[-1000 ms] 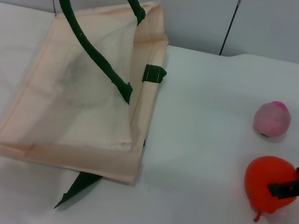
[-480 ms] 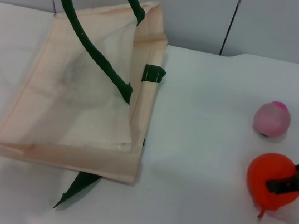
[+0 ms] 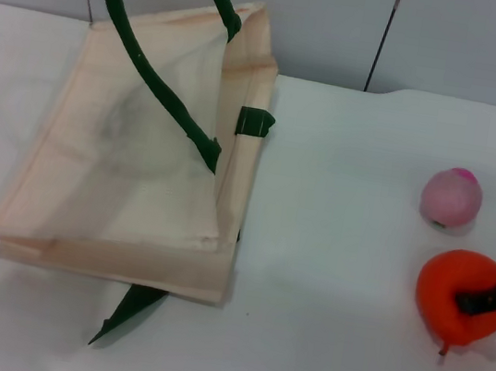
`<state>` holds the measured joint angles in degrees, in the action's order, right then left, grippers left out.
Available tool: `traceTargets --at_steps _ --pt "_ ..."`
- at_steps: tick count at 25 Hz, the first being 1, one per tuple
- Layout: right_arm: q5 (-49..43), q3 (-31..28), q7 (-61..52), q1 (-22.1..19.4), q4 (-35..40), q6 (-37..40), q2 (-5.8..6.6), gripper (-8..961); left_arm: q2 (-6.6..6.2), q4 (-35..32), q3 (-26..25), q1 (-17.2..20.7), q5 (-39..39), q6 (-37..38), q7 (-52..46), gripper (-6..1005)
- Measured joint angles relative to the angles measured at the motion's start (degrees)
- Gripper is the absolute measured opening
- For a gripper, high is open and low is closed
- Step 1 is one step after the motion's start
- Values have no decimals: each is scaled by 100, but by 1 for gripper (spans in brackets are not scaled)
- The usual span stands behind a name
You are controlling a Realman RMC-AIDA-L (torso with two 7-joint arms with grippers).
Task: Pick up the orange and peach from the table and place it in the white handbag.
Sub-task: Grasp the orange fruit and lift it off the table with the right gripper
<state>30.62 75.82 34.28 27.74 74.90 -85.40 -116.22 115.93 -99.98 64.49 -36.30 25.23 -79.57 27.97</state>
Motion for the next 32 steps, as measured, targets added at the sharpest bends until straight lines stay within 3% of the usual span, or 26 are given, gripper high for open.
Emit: traceTargets --at_steps 15,21,32 --pt "32 -7 -58 163 -23 -70 2 851 0 5 -7 -9 14 4 -12 119" --pt "-7 30 -137 196 -39 -80 9 654 5 5 -8 -9 14 10 -20 119" --pt "-211 -95 -137 98 928 -79 1 506 9 5 -16 25 4 54 -20 120"
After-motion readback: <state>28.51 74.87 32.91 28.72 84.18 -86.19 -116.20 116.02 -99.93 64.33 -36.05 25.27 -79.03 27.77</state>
